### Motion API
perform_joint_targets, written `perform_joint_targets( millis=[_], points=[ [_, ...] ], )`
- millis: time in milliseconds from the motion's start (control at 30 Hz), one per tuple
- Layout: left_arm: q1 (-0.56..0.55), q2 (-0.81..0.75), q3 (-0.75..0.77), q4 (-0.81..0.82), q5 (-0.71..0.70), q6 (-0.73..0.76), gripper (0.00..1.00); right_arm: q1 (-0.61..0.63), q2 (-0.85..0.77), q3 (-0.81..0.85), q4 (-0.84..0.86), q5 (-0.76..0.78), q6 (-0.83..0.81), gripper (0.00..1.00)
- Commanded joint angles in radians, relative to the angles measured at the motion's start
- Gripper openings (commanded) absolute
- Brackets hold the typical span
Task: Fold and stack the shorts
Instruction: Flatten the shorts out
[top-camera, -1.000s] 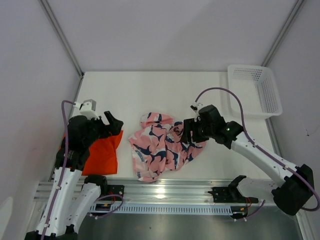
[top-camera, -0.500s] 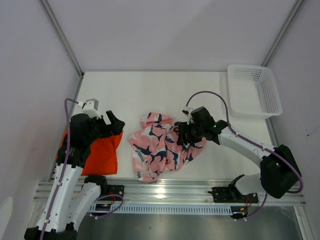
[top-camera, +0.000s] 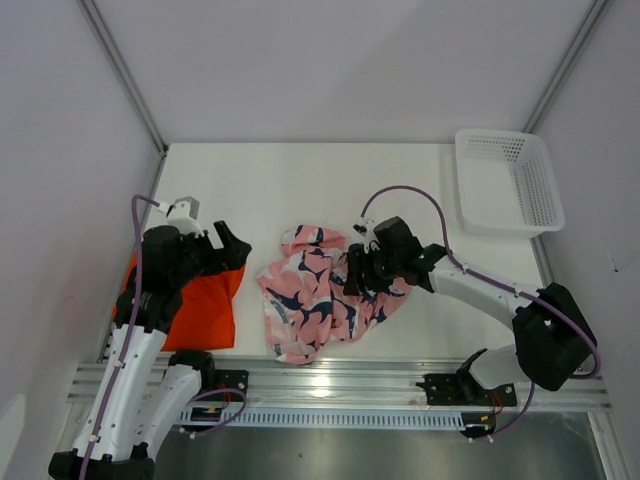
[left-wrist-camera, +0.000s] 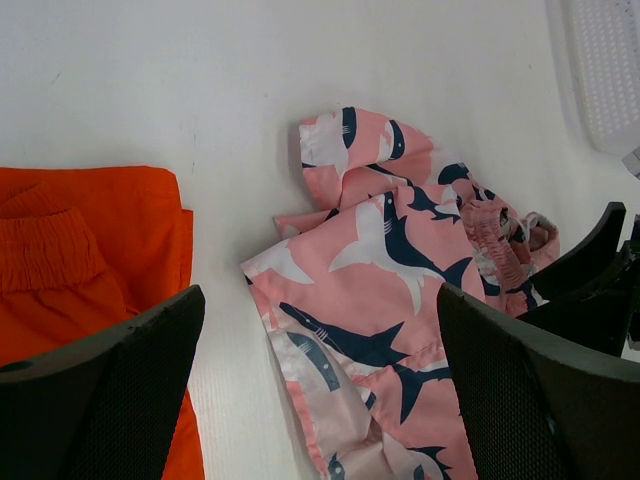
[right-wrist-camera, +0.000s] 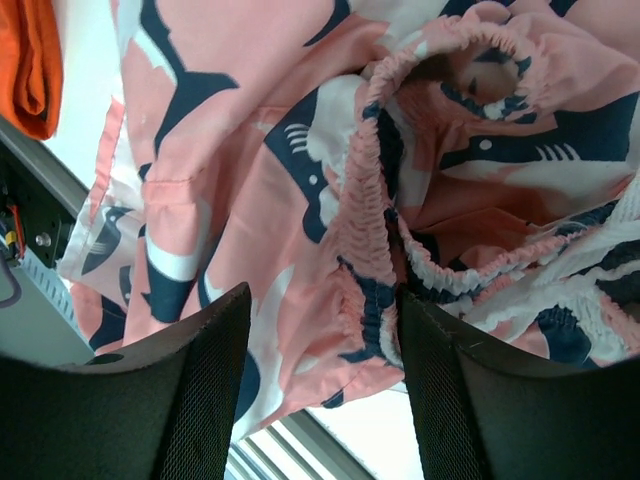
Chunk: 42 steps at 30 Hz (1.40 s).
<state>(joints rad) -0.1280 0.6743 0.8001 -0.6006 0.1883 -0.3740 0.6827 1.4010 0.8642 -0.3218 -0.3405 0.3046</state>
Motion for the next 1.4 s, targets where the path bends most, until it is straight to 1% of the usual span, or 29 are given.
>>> perform_joint_targets(
  millis=[0, 100, 300, 333, 400, 433, 467, 500, 533, 600, 633, 700, 733, 767, 833, 867, 933, 967, 1000, 1067, 1100, 1133, 1167, 1200, 1233, 1267, 1300, 1333, 1367],
  points=[
    [-0.001, 0.001, 0.013, 0.021, 0.017, 0.009, 0.99, -0.009, 0.047, 0.054, 0.05, 0.007, -0.015, 0.62],
    [-0.001, 0.005, 0.013, 0.024, 0.019, 0.007, 0.99, -0.017, 0.119, 0.14, 0.007, 0.066, -0.025, 0.61],
    [-0.001, 0.007, 0.013, 0.024, 0.02, 0.01, 0.99, -0.028, 0.228, 0.269, -0.01, 0.077, -0.035, 0.6],
    [-0.001, 0.008, 0.014, 0.022, 0.02, 0.012, 0.99, -0.029, 0.249, 0.28, -0.014, 0.084, -0.035, 0.57],
    [0.001, 0.01, 0.013, 0.022, 0.023, 0.014, 0.99, -0.029, 0.266, 0.308, -0.013, 0.081, -0.036, 0.54],
    [-0.001, 0.011, 0.014, 0.021, 0.023, 0.014, 0.99, -0.029, 0.276, 0.317, -0.013, 0.08, -0.035, 0.52],
    [-0.001, 0.011, 0.013, 0.022, 0.025, 0.014, 0.99, -0.031, 0.295, 0.325, -0.017, 0.075, -0.033, 0.45],
    [-0.001, 0.013, 0.013, 0.022, 0.023, 0.017, 0.99, -0.029, 0.305, 0.331, -0.02, 0.074, -0.033, 0.41],
    [-0.001, 0.014, 0.013, 0.022, 0.023, 0.015, 0.99, -0.029, 0.312, 0.337, -0.02, 0.066, -0.033, 0.33],
    [-0.001, 0.018, 0.011, 0.025, 0.025, 0.017, 0.99, -0.031, 0.325, 0.338, -0.02, 0.06, -0.032, 0.23],
    [-0.001, 0.018, 0.011, 0.025, 0.026, 0.017, 0.99, -0.031, 0.323, 0.34, -0.023, 0.06, -0.029, 0.12],
    [-0.001, 0.019, 0.01, 0.025, 0.026, 0.017, 0.99, -0.031, 0.305, 0.335, -0.022, 0.061, -0.025, 0.03],
    [0.001, 0.019, 0.011, 0.025, 0.028, 0.017, 0.99, -0.034, 0.294, 0.335, -0.026, 0.061, -0.025, 0.0],
    [-0.001, 0.018, 0.01, 0.025, 0.03, 0.017, 0.99, -0.038, 0.283, 0.337, -0.029, 0.058, -0.024, 0.0],
    [-0.001, 0.019, 0.01, 0.028, 0.031, 0.017, 0.99, -0.054, 0.234, 0.343, -0.028, 0.026, -0.025, 0.0],
    [-0.001, 0.021, 0.01, 0.03, 0.034, 0.017, 0.99, -0.087, 0.215, 0.354, -0.022, 0.005, -0.027, 0.0],
    [-0.001, 0.03, 0.013, 0.041, 0.04, 0.015, 0.99, -0.136, 0.139, 0.367, 0.007, -0.086, -0.019, 0.0],
    [-0.001, 0.036, 0.017, 0.045, 0.048, 0.011, 0.99, -0.2, 0.112, 0.377, 0.029, -0.141, -0.004, 0.0],
    [-0.001, 0.048, 0.017, 0.047, 0.054, 0.007, 0.99, -0.234, 0.048, 0.372, 0.085, -0.284, 0.005, 0.0],
    [-0.001, 0.064, 0.025, 0.059, 0.088, -0.008, 0.99, -0.314, -0.028, 0.33, 0.125, -0.389, 0.022, 0.0],
    [-0.002, 0.071, 0.025, 0.065, 0.1, -0.016, 0.99, -0.328, -0.072, 0.303, 0.128, -0.419, 0.007, 0.0],
    [-0.002, 0.082, 0.013, 0.087, 0.114, -0.025, 0.99, -0.334, -0.167, 0.276, 0.121, -0.414, -0.008, 0.0],
    [-0.004, 0.084, -0.005, 0.106, 0.129, -0.051, 0.99, -0.337, -0.213, 0.244, 0.109, -0.405, -0.025, 0.0],
    [-0.005, 0.087, -0.019, 0.129, 0.167, -0.066, 0.99, -0.341, -0.258, 0.175, 0.086, -0.397, -0.047, 0.0],
    [-0.01, 0.091, -0.035, 0.152, 0.187, -0.081, 0.99, -0.344, -0.337, 0.138, 0.073, -0.394, -0.053, 0.0],
    [-0.03, 0.102, -0.073, 0.2, 0.201, -0.115, 0.99, -0.348, -0.377, 0.104, 0.057, -0.39, -0.061, 0.0],
    [-0.047, 0.113, -0.084, 0.218, 0.214, -0.132, 0.99, -0.356, -0.416, 0.037, 0.031, -0.379, -0.064, 0.0],
    [-0.07, 0.12, -0.102, 0.237, 0.211, -0.147, 0.99, -0.362, -0.497, 0.0, 0.021, -0.362, -0.071, 0.0],
    [-0.125, 0.14, -0.117, 0.267, 0.2, -0.175, 0.99, -0.365, -0.537, -0.031, 0.007, -0.335, -0.071, 0.0]
  ],
)
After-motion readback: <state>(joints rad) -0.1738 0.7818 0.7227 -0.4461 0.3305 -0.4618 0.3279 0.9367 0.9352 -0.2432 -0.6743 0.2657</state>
